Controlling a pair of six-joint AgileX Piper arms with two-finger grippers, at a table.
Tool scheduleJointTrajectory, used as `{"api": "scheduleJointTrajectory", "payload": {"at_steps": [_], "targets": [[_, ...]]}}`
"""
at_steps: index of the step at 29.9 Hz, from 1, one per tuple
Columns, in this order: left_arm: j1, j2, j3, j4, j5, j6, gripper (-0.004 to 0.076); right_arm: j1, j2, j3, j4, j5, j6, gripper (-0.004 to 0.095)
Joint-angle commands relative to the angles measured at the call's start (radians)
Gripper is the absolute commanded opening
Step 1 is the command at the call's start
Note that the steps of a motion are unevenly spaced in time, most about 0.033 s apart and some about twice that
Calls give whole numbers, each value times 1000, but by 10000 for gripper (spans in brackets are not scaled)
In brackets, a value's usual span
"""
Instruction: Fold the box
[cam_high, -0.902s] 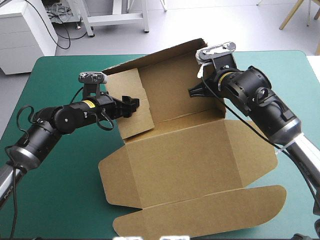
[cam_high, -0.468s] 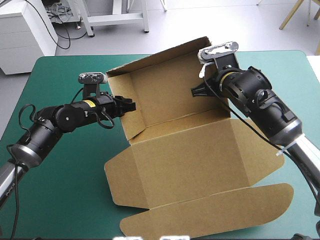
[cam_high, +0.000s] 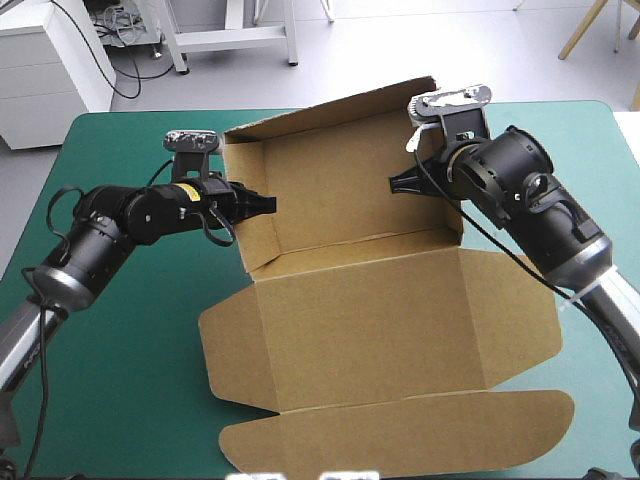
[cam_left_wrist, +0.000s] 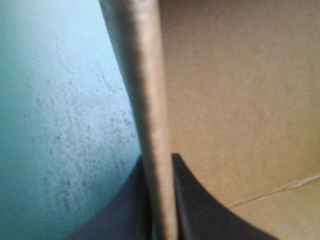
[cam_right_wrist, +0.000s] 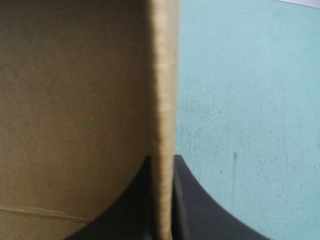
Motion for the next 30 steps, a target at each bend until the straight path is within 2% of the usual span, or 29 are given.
{"api": "scheduleJointTrajectory", "payload": {"at_steps": [1,3,5,7,14,19,30], "targets": [[-25,54,-181,73,131,-43,-10,-43,8,-37,96,-41,0,0],[-30,120,-262,93,202,-57,-10,-101,33,-37,210,-13,-67,0],[-34,172,-318,97,230,-57,-10,-157,65,-37,331,10,-159,-1],[-34,219,-359,101,252,-57,-10,-188,94,-37,372,10,-191,0],[-32,395,-414,141,337,-114,-10,-243,174,-37,370,65,-229,0],[-32,458,-441,138,395,-137,-10,-281,222,-37,432,65,-266,0],[-32,499,-477,153,394,-192,-10,-311,327,-37,427,65,-293,0]]}}
